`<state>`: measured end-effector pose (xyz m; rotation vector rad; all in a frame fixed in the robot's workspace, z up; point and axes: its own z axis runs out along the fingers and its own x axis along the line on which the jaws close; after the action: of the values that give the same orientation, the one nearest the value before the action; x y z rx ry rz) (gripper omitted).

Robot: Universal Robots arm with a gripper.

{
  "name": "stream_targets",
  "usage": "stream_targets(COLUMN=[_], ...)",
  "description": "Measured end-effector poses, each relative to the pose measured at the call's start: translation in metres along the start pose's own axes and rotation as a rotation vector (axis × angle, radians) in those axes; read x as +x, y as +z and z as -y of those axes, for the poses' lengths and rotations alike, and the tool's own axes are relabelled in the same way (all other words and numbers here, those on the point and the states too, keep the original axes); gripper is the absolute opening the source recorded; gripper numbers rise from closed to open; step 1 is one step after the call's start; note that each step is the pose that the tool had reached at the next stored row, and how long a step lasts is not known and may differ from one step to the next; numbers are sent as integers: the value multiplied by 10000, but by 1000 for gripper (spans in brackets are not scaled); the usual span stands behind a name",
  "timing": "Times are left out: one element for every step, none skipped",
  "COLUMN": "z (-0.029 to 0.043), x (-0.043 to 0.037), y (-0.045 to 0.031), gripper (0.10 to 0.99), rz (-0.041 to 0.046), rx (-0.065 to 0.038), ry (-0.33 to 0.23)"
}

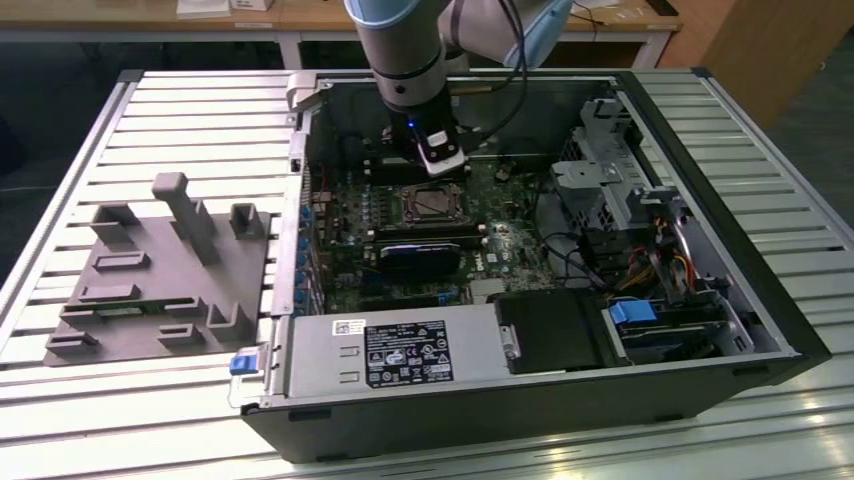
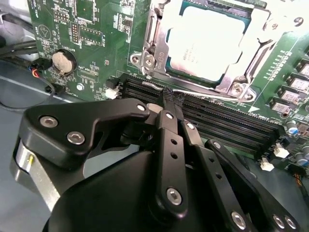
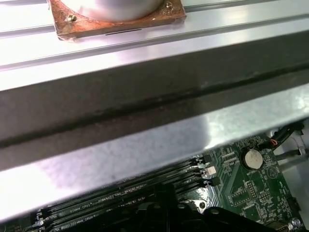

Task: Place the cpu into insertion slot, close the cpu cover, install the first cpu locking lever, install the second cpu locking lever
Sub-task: 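Install the first cpu locking lever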

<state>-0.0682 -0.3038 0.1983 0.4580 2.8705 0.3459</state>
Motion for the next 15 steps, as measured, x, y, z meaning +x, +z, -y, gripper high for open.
stream_targets(z=[1,2,2,3,4,4,4,5,7,8,9,10,11,12,13], x=[0,0,0,0,0,0,1,2,3,4,5,5,6,6,7], y=[-1,0,0,-1,-1,1,4,8,11,15,20,24,26,29,33], gripper=[102,102,102,102,102,102,102,102,102,102,102,102,102,102,102], rz=[16,34,53,68,78,86,92,100,111,121,134,147,161,178,194], rx=[15,32,52,66,74,79,82,85,89,94,100,107,118,129,137], ry=[24,48,74,98,120,140,160,181,207,237,273,315,361,414,463])
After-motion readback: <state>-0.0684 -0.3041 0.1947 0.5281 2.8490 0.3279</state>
